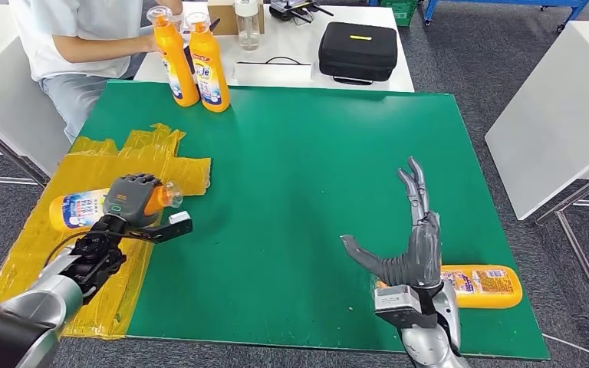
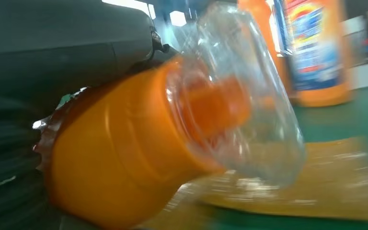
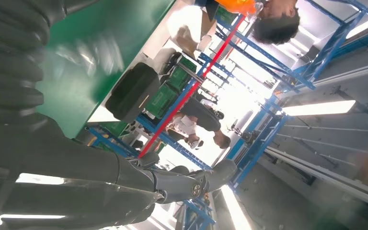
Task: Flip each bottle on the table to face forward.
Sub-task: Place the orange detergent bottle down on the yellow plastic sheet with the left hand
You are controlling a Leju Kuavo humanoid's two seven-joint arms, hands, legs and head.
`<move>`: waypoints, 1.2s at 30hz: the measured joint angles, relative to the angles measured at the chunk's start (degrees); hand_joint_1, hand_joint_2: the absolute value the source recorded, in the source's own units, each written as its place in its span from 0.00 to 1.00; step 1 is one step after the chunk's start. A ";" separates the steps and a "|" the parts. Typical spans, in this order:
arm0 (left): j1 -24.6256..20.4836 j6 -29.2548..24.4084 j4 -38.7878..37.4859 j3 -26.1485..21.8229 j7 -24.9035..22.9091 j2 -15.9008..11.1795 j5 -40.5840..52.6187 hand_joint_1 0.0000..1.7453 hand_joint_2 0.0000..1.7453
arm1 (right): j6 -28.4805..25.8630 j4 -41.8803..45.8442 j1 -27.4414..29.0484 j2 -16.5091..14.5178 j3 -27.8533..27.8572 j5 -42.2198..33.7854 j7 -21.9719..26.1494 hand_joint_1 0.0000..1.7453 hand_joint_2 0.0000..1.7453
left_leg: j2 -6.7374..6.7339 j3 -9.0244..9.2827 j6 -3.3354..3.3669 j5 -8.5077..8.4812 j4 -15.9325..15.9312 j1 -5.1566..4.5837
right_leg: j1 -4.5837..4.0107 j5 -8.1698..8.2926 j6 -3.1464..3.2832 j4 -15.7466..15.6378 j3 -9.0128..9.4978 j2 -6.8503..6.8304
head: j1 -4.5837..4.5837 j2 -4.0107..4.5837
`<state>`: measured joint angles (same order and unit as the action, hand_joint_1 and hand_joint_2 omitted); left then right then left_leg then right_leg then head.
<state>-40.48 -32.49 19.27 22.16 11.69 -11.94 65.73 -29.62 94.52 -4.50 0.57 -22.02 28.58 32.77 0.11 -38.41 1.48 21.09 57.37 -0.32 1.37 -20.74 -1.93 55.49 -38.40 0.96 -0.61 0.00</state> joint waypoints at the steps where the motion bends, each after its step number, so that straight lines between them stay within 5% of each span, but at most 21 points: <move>1: 0.05 1.22 0.28 -1.99 3.40 1.27 -2.77 1.00 1.00 | 0.12 -0.47 -0.56 -0.04 -0.01 -0.10 -0.14 0.00 1.00 | 0.01 0.00 0.00 0.00 0.00 -0.01 | 0.01 0.01 -0.01 0.00 0.01 0.00 | 0.00 0.00; 6: 0.21 5.28 1.74 -9.14 13.20 5.91 -10.92 1.00 1.00 | -0.34 -3.15 -2.33 -0.02 -0.03 -1.52 0.28 0.00 1.00 | 0.06 0.07 0.01 0.00 0.00 -0.01 | 0.00 0.01 -0.01 0.00 0.09 -0.03 | -0.01 0.00; 10: 0.31 7.06 2.44 -12.62 16.78 8.16 -14.22 0.02 1.00 | -1.08 -5.08 -2.74 0.04 -0.08 -2.34 0.94 0.00 1.00 | 0.06 0.09 -0.01 0.02 0.00 0.01 | -0.02 -0.01 0.00 0.01 0.09 -0.03 | -0.02 0.00; 20: 1.66 11.17 3.39 -17.19 21.54 11.88 -19.67 0.00 1.00 | -1.44 -8.11 -3.56 0.65 -0.50 -2.43 1.21 0.00 1.00 | 0.05 0.06 0.00 0.01 0.00 0.01 | -0.01 0.00 -0.01 0.01 0.09 -0.03 | -0.01 0.00; 26: 2.40 13.04 3.70 -17.37 21.79 12.43 -20.87 0.00 1.00 | 1.92 -8.85 -3.90 1.96 -1.30 4.55 -4.12 0.00 1.00 | 0.06 0.06 0.00 0.03 0.00 0.02 | -0.02 -0.02 0.00 0.01 0.09 -0.03 | -0.01 0.00; 36: 3.34 18.47 4.84 -17.36 21.93 12.97 -25.73 0.00 1.00 | 23.36 -6.36 -3.09 7.17 -2.28 21.41 -13.04 0.00 1.00 | 0.08 0.07 0.01 0.03 0.02 0.00 | -0.01 -0.02 -0.01 0.00 0.08 -0.04 | -0.01 0.00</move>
<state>-37.14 -14.02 24.11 4.80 33.63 1.03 40.00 -6.25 88.16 -7.59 7.74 -24.31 49.99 19.73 0.19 -38.34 1.49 21.12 57.39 -0.31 1.36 -20.76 -1.94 55.49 -38.32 0.92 -0.61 0.00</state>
